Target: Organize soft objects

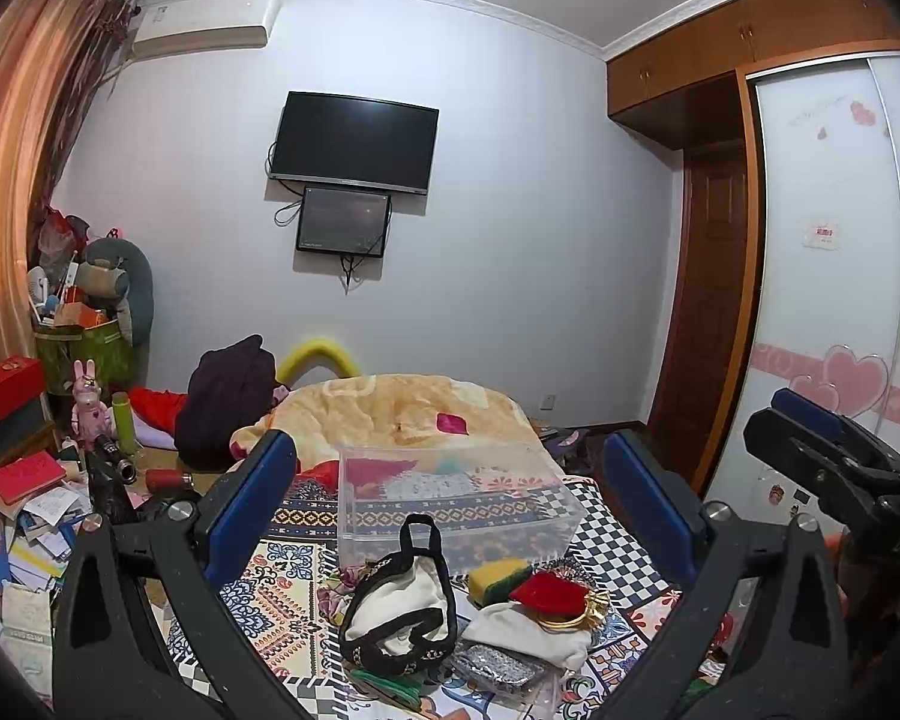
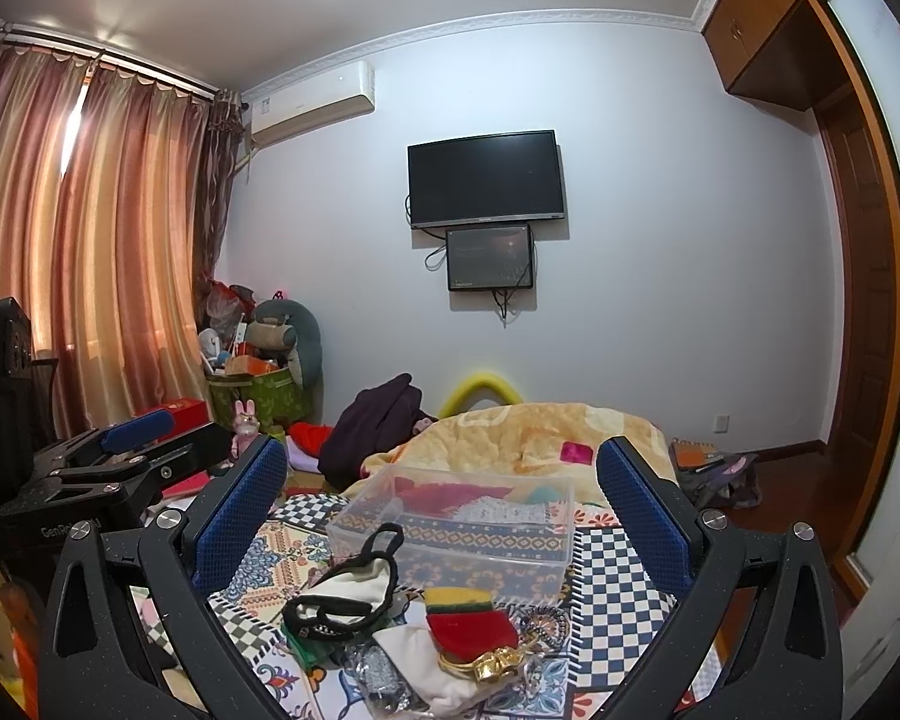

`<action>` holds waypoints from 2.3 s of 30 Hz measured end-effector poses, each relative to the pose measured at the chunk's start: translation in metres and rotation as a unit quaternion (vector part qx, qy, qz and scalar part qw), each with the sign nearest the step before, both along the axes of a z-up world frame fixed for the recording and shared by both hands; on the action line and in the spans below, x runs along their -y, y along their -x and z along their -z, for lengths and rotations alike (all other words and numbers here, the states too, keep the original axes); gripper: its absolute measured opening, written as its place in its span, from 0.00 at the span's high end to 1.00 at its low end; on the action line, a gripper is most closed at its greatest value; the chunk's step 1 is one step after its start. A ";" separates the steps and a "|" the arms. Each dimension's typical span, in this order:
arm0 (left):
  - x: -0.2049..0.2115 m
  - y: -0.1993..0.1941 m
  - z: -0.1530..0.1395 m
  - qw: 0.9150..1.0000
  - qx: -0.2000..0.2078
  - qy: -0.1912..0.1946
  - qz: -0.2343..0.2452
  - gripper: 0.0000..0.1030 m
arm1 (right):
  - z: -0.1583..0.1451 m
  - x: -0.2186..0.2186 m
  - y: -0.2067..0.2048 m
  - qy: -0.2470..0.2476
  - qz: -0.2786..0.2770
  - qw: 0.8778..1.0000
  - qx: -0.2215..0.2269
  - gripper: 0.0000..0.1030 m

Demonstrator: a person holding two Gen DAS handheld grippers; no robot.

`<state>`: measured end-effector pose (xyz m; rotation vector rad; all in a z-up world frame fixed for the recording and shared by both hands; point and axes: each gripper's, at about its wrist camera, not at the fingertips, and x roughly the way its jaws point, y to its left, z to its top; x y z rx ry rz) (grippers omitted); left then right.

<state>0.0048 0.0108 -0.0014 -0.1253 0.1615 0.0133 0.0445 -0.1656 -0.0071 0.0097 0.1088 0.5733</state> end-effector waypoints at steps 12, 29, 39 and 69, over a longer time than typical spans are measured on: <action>0.000 0.001 -0.001 1.000 0.000 0.002 0.007 0.00 | -0.001 0.000 0.000 0.000 0.000 1.000 0.001 0.00; -0.010 -0.045 0.051 0.998 -0.056 -0.012 -0.025 0.00 | 0.051 -0.005 -0.056 0.043 0.039 0.994 -0.091 0.00; -0.031 -0.090 0.120 0.986 -0.163 0.022 -0.007 0.13 | 0.102 -0.011 -0.087 0.068 0.008 0.982 -0.174 0.00; -0.062 -0.108 0.182 0.962 -0.255 0.102 0.009 0.59 | 0.140 -0.027 -0.104 0.110 -0.017 0.964 -0.242 0.64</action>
